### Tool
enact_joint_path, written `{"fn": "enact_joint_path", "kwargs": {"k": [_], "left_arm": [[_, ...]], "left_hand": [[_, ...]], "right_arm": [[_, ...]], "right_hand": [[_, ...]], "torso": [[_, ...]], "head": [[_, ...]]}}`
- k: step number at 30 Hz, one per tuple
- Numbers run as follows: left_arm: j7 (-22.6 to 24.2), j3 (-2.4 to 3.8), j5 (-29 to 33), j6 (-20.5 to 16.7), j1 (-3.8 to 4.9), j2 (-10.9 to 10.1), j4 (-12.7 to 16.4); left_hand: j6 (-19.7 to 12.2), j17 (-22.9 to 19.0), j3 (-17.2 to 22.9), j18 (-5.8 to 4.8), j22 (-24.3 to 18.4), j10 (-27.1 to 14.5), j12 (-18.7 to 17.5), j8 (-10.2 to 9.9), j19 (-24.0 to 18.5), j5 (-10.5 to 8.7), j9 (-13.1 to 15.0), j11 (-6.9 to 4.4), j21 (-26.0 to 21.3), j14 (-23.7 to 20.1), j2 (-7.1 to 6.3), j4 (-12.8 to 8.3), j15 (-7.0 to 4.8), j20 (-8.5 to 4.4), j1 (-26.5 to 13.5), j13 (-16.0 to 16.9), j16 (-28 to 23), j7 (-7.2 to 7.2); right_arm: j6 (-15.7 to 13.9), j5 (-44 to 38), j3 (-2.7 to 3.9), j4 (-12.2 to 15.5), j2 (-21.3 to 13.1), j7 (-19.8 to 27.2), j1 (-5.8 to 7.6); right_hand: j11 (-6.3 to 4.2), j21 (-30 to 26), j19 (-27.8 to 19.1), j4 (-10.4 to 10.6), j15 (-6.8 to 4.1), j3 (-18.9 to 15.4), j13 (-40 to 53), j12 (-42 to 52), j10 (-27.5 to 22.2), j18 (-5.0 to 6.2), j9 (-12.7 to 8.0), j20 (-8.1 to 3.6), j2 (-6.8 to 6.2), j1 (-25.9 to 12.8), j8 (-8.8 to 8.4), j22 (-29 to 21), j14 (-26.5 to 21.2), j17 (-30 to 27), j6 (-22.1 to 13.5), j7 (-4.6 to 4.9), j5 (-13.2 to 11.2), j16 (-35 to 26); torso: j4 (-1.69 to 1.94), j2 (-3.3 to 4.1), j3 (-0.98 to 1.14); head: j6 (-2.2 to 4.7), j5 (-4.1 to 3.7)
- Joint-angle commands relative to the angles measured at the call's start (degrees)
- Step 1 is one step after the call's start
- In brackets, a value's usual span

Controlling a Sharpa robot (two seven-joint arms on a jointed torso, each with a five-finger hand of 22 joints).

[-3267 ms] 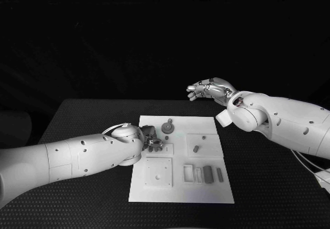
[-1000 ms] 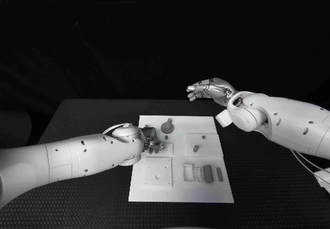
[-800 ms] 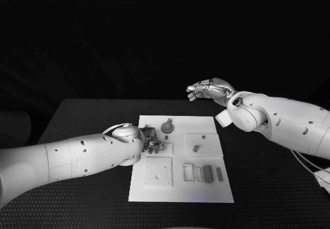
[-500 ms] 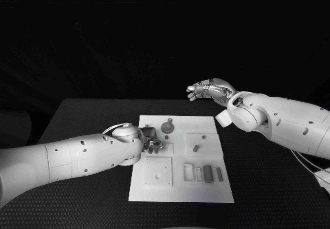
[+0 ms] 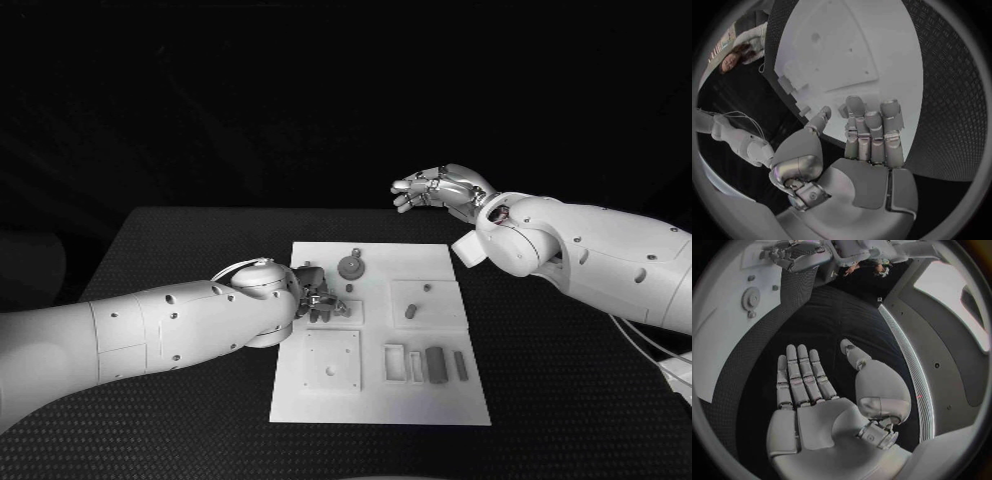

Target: Assemble the parts on the task board

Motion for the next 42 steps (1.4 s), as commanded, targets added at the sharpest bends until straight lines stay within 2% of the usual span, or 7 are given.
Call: {"fn": "enact_joint_path", "kwargs": {"k": [1,11,14,17,22,29,42], "left_arm": [[0.94,0.04,0.62,-0.67,0.02,-0.12,0.21],[1.78,0.68,5.87,-2.26,0.13,-2.04,1.09],[1.83,2.86,9.32,-1.47,0.2,-2.71,1.17],[1.63,4.1,11.35,0.58,0.76,-3.33,1.14],[1.74,5.74,13.95,2.12,2.98,-4.19,-0.91],[-0.3,6.0,14.13,9.62,7.32,-2.55,-9.66],[0.44,5.92,2.61,13.23,7.32,5.58,-21.84]], "left_hand": [[-0.33,-0.09,-0.45,2.43,0.96,-0.28,0.28,-0.26,-0.15,-0.15,0.06,-0.21,-0.35,-0.35,-0.2,-0.01,-0.21,-0.65,-0.39,0.06,0.35,0.11],[-1.21,-0.45,-1.09,2.45,0.81,-1.11,-0.24,-0.73,-0.79,-0.14,0.05,0.08,-0.85,-1.05,1.88,-0.81,0.02,-0.47,-0.04,-0.13,-0.13,0.43],[-1.63,-0.67,-1.02,2.38,0.73,-1.51,-0.53,-1.01,-1.22,-0.11,-0.03,0.34,-1.19,-1.45,3.61,-1.57,0.29,-0.26,0.82,-0.27,-0.45,0.68],[-2.19,-1.0,-1.57,2.25,0.62,-2.07,-0.97,-1.41,-1.74,-0.09,-0.2,0.66,-1.65,-1.89,4.8,-2.6,0.62,0.05,1.2,-0.51,-0.89,0.99],[-5.46,-1.57,-1.75,2.21,0.33,-2.65,-1.5,-3.4,-2.32,0.15,-1.1,1.58,-2.59,-2.41,6.7,-4.33,1.38,0.63,3.3,-0.87,-1.52,2.18],[-8.36,-2.33,-2.1,2.39,-0.21,-3.71,-2.23,-4.9,-2.67,0.18,-1.95,2.62,-3.84,-2.81,6.68,-3.81,2.33,1.5,4.23,-1.31,-2.33,3.33],[-8.77,-2.78,-2.71,2.56,-0.46,-4.57,-2.54,-4.83,-3.24,0.03,-2.06,2.98,-4.79,-3.55,5.63,-2.7,2.81,2.09,3.32,-1.47,-2.77,3.63]], "right_arm": [[0.87,0.02,0.02,0.05,0.01,0.49,-0.05],[0.69,0.01,0.02,-0.22,-0.03,0.55,-0.06],[0.72,0.01,0.02,-0.62,-0.01,0.59,-0.06],[0.58,0.01,0.02,-1.22,-0.06,0.58,-0.06],[0.42,0.01,0.02,-2.1,-0.11,0.66,-0.06],[0.4,-0.11,0.02,-2.68,0.05,0.68,-0.06],[0.62,-0.21,0.02,-3.1,0.8,0.81,-0.06]], "right_hand": [[-0.12,-0.38,-0.18,0.33,0.35,0.01,-0.08,-0.19,0.43,-0.84,-0.07,0.06,-0.35,0.34,0.21,0.1,0.17,0.09,-0.45,1.81,-0.11,-0.2],[-0.12,-0.45,-0.21,0.34,0.36,0.0,-0.13,-0.19,0.44,-0.86,-0.12,0.07,-0.32,0.37,0.24,0.14,0.17,0.15,-0.46,1.82,-0.11,-0.26],[-0.12,-0.47,-0.22,0.34,0.36,-0.01,-0.14,-0.19,0.45,-0.86,-0.14,0.07,-0.31,0.39,0.25,0.15,0.17,0.16,-0.46,1.82,-0.11,-0.28],[-0.12,-0.48,-0.22,0.34,0.36,0.0,-0.15,-0.19,0.45,-0.86,-0.15,0.07,-0.3,0.41,0.25,0.16,0.18,0.18,-0.45,1.82,-0.11,-0.28],[-0.12,-0.51,-0.21,0.31,0.35,0.01,-0.19,-0.19,0.46,-0.86,-0.18,0.06,-0.29,0.49,0.28,0.19,0.21,0.23,-0.44,1.81,-0.1,-0.3],[-0.13,-0.54,-0.2,0.28,0.34,0.01,-0.22,-0.18,0.47,-0.86,-0.21,0.06,-0.3,0.56,0.31,0.23,0.25,0.28,-0.43,1.8,-0.1,-0.33],[-0.13,-0.59,-0.17,0.28,0.34,0.0,-0.28,-0.17,0.49,-0.86,-0.27,0.07,-0.28,0.62,0.34,0.29,0.27,0.36,-0.44,1.81,-0.11,-0.39]], "torso": [[-0.02,0.0,0.01],[0.03,-0.05,0.01],[0.01,-0.07,0.04],[0.01,-0.05,0.02],[-0.02,-0.01,0.01],[-0.04,0.02,0.05],[-0.19,0.16,-0.04]], "head": [[0.03,-0.02],[0.41,0.0],[0.71,0.03],[0.91,0.04],[1.53,0.19],[2.62,0.52],[3.6,1.11]]}}
